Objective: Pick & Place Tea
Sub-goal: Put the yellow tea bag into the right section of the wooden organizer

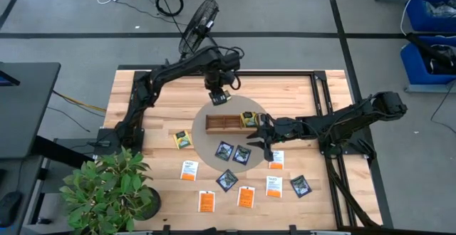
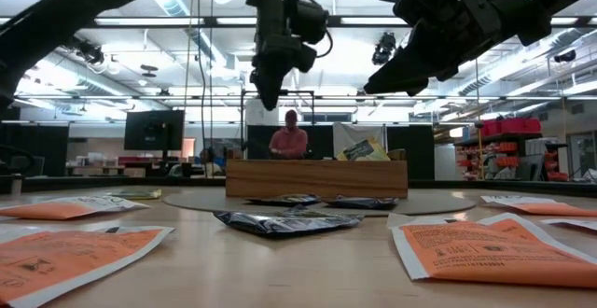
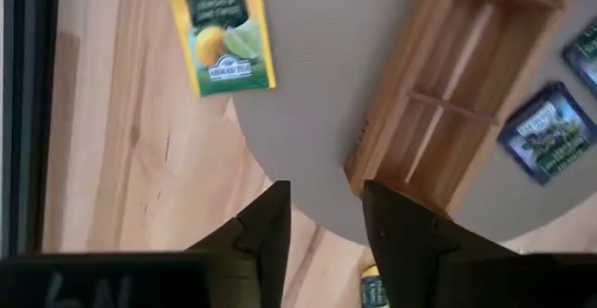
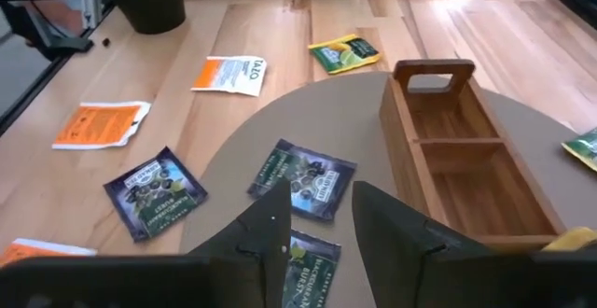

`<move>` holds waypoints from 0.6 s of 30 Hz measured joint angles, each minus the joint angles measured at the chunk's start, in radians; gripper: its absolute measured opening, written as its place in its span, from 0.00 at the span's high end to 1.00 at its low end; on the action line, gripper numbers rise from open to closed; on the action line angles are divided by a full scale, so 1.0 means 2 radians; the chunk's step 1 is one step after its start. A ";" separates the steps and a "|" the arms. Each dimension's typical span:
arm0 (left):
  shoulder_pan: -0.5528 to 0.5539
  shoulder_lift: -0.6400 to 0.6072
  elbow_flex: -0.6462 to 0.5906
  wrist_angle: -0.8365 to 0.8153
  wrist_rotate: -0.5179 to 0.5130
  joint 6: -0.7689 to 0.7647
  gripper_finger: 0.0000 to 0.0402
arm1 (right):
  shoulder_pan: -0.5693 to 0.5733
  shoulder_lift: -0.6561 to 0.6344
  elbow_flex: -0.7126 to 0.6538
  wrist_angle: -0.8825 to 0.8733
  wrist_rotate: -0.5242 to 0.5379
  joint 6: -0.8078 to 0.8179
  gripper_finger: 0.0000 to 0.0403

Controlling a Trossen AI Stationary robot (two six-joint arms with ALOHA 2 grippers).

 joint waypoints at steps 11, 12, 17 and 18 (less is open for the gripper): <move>0.021 -0.126 -0.127 0.191 0.080 0.022 0.76 | 0.000 0.000 0.000 0.000 -0.016 -0.018 0.69; 0.021 -0.141 -0.156 0.214 0.086 0.022 0.76 | 0.000 0.000 0.000 0.000 -0.016 -0.018 0.69; 0.026 -0.205 -0.303 0.241 0.083 0.022 0.78 | 0.000 0.000 0.000 0.000 -0.016 -0.024 0.69; 0.027 -0.215 -0.332 0.240 0.078 0.024 0.78 | 0.000 0.000 0.000 0.000 -0.016 -0.027 0.69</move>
